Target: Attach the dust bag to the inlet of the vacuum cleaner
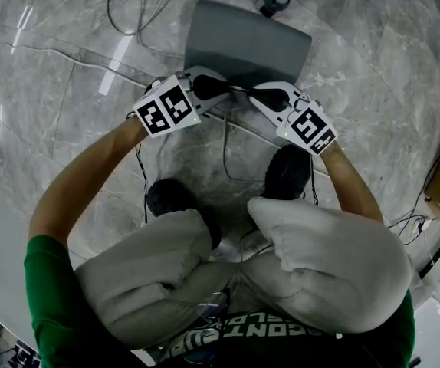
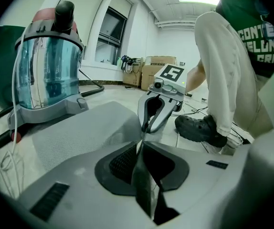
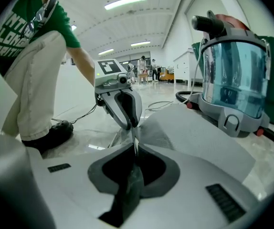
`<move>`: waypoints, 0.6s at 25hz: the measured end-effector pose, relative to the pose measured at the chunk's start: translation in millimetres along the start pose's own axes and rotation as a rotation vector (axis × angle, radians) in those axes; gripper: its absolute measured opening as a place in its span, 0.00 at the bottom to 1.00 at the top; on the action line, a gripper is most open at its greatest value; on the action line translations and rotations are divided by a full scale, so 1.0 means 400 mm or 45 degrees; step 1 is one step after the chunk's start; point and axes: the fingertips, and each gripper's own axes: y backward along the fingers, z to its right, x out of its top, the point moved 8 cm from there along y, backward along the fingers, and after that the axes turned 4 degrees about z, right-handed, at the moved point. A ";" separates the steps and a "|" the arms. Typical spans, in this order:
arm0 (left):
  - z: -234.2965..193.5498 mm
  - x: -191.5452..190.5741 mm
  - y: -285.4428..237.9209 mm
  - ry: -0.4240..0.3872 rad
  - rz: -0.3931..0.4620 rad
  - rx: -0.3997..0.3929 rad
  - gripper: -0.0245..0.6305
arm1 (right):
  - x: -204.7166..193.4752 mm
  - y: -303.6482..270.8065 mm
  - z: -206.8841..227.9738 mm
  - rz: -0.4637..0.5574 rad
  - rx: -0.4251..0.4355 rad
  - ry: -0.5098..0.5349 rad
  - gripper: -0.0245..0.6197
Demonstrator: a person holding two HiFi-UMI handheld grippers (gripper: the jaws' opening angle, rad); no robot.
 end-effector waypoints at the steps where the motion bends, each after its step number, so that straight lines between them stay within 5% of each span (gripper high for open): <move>1: -0.003 -0.001 0.000 0.006 0.000 0.001 0.11 | 0.000 -0.001 0.003 0.007 0.008 -0.015 0.09; 15: -0.043 -0.012 -0.016 0.089 0.026 -0.033 0.08 | -0.017 -0.001 0.052 0.101 0.081 -0.182 0.09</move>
